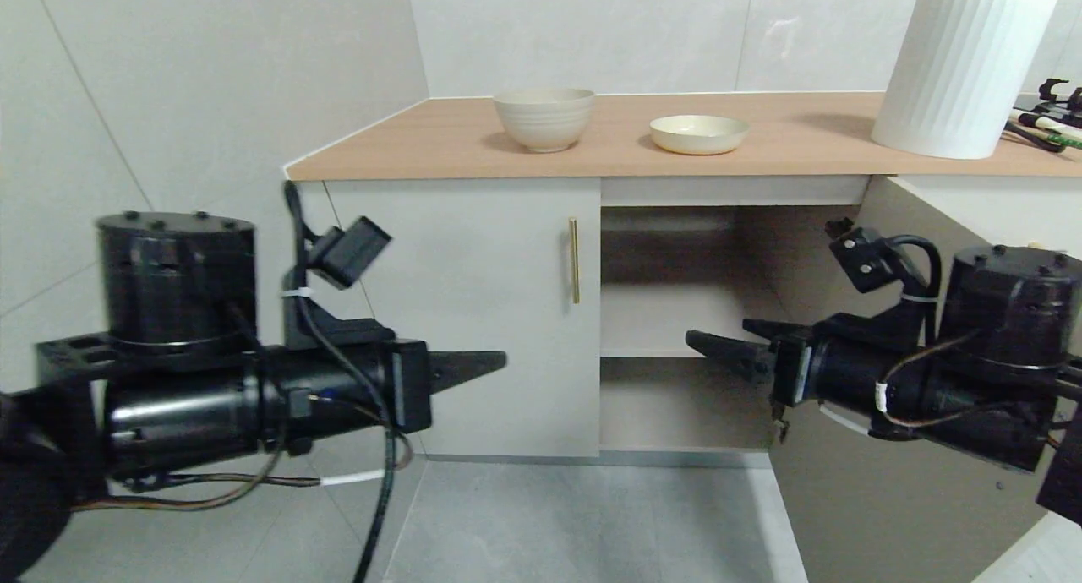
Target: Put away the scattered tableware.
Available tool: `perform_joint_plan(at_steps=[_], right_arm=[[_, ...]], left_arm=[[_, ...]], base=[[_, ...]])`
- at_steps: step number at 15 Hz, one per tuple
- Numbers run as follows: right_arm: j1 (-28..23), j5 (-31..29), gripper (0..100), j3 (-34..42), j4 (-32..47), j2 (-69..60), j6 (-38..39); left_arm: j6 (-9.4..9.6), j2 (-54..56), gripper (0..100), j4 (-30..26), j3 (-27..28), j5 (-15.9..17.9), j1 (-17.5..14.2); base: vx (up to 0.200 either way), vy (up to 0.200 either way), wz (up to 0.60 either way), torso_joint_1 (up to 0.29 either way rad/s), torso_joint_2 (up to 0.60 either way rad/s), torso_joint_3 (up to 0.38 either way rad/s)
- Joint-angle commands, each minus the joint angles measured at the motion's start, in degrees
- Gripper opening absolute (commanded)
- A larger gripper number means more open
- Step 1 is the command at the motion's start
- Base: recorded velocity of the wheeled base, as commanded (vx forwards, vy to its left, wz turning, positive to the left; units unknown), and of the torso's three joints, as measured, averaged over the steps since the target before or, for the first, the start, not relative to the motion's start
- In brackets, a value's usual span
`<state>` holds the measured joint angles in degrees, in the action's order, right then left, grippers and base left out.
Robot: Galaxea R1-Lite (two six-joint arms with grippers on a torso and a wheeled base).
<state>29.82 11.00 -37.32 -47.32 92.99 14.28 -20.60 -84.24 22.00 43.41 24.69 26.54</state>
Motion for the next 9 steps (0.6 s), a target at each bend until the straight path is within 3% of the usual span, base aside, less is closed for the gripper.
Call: perform_joint_plan(at_steps=[1,3,7,8,9], right_arm=[[-0.2,-0.8,100,-9.8,9.3,2.2,-0.7],[-0.2,-0.8,100,-16.6,20.2,0.1,-1.7],[0.6,-0.8,100,-17.9,27.7,-4.7,-2.1],[0.5,-0.8,100,-18.1,28.8,-5.5,-2.0],[0.6,-0.8,100,-18.0,29.1,-5.9,-2.0]], left_arm=[[0.48,10.1,0,-3.1,-0.9,-0.1,-6.3],[0.48,10.4,0,-2.9,-0.7,-0.1,-7.0],[0.39,8.8,0,-2.9,-0.3,0.0,-6.9],[0.30,8.7,100,-2.8,-0.3,0.0,-6.9],[0.30,8.6,100,-2.8,-0.3,0.0,-7.0]], base=[[0.000,0.000,0.00,0.000,0.00,0.000],[0.000,0.000,0.00,0.000,0.00,0.000],[0.000,0.000,0.00,0.000,0.00,0.000],[0.000,0.000,0.00,0.000,0.00,0.000],[0.000,0.000,0.00,0.000,0.00,0.000]])
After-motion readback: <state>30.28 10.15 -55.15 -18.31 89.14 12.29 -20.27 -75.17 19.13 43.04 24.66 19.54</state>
